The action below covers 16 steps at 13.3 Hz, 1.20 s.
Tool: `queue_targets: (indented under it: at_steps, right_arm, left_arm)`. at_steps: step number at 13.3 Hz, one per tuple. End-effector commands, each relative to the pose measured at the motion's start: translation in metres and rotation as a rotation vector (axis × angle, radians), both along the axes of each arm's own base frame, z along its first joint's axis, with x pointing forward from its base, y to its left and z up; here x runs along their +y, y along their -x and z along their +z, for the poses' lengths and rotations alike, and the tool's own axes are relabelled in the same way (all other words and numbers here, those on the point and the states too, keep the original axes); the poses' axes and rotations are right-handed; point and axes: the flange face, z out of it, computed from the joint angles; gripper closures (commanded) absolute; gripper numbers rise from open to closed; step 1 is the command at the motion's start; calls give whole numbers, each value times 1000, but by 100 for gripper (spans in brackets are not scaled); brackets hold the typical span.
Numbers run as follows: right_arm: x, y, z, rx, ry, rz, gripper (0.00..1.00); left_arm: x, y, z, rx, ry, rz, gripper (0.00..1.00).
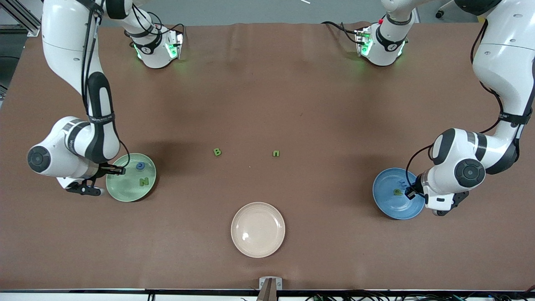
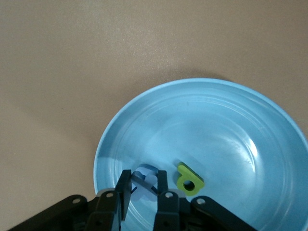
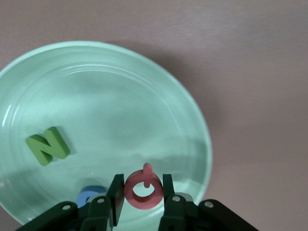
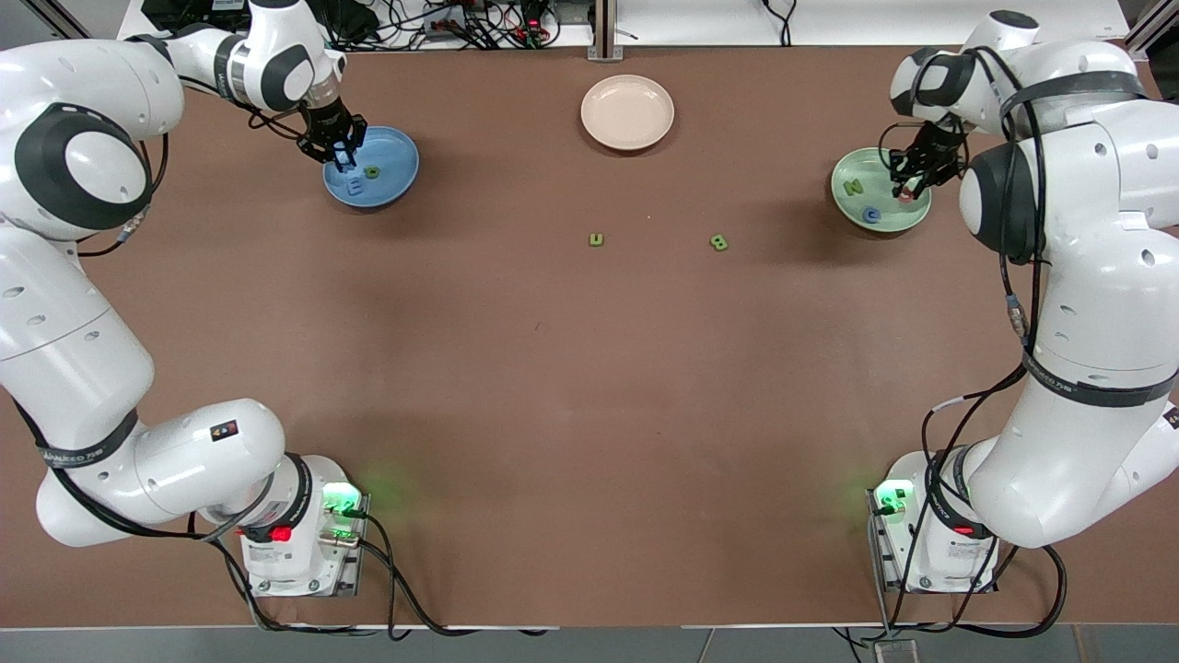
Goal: Sort upper and lower case letters into plates
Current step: 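Release the x on the blue plate while the right gripper releases q on green plate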
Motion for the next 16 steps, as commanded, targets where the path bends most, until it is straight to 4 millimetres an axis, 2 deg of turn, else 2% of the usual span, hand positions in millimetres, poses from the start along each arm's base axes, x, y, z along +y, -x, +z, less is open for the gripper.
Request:
queue_targets:
  at_steps: [1, 2, 4, 6, 7, 8, 9, 10, 13, 14, 16]
  right_arm:
    - [0, 5, -5, -12, -34, -3, 82]
    - [0, 5, -5, -12, -34, -5, 81]
    - [1, 6, -9, -10, -41, -12, 81]
    - [1, 6, -10, -10, -42, -14, 76]
    - [2, 6, -9, -10, -43, -14, 56]
    - [7, 5, -8, -9, -43, -18, 24]
    - [11, 4, -5, -8, -47, -16, 5]
    - [21, 2, 1, -14, -50, -6, 1]
    - [70, 0, 31, 3, -68, -85, 1]
    - [99, 2, 37, 19, -58, -149, 1]
    - [149, 8, 42, 41, -23, -291, 1]
  left_arm:
    - [-4, 1, 3, -7, 1, -2, 15]
    - [-5, 0, 6, -10, -1, -2, 0]
    - [-14, 1, 13, -12, -3, -3, 0]
    - [-42, 4, 25, -11, 17, -3, 0]
    - [-66, 9, 30, 12, 23, -9, 0]
    - [-90, 15, 37, 25, 34, -7, 0]
    - [-114, 19, 46, 19, 53, -9, 0]
    - [-140, 24, 55, 14, 70, -9, 0]
    - [-227, 51, 66, 6, 87, -23, 0]
    - [-265, 66, 67, 2, 83, -30, 0]
    - [-315, 90, 63, -6, 84, -31, 0]
